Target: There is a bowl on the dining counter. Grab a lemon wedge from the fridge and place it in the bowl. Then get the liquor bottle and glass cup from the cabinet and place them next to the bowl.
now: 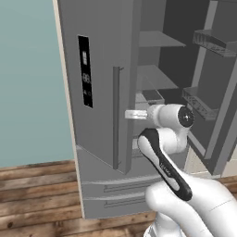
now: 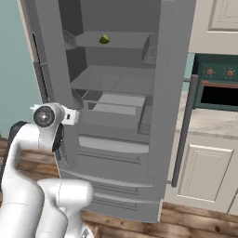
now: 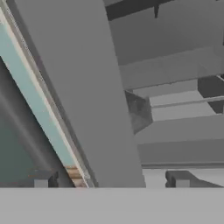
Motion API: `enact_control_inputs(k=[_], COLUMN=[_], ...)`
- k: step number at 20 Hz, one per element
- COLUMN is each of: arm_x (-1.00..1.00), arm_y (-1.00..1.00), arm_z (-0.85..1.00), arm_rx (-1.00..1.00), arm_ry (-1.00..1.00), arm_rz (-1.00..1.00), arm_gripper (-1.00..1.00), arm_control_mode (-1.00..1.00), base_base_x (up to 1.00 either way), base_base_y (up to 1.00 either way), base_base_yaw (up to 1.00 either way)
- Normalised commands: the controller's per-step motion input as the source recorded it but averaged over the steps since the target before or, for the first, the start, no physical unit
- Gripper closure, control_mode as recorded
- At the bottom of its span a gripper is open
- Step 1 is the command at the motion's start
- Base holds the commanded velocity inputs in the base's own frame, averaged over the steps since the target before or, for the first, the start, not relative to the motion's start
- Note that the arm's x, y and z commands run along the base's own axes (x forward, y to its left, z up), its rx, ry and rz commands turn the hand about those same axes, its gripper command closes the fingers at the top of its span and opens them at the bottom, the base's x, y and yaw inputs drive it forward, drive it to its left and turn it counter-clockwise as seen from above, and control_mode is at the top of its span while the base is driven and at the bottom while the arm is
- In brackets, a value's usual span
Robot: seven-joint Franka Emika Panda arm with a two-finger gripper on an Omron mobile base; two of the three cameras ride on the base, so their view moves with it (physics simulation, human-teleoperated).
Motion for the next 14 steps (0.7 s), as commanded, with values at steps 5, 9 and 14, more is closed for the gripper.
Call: enact_control_inputs(k=[5, 9, 14], arm_x=[0.04, 0.42, 0.44], arm_y=[-0.62, -0.25, -0.18], arm_z=[0.09, 0.15, 0.18], arm_rx=[0.29, 0.28, 0.21], arm_ry=[0.14, 0.27, 0.26], arm_rz=[-0.03, 0.00, 0.01], arm_gripper=[-1.00, -1.00, -1.00], arm_control_mode=[-1.00, -1.00, -1.00], base_base_x=[0.00, 0.00, 0.00], base_base_y=[0.00, 0.00, 0.00], base_base_yaw=[0.00, 0.00, 0.00])
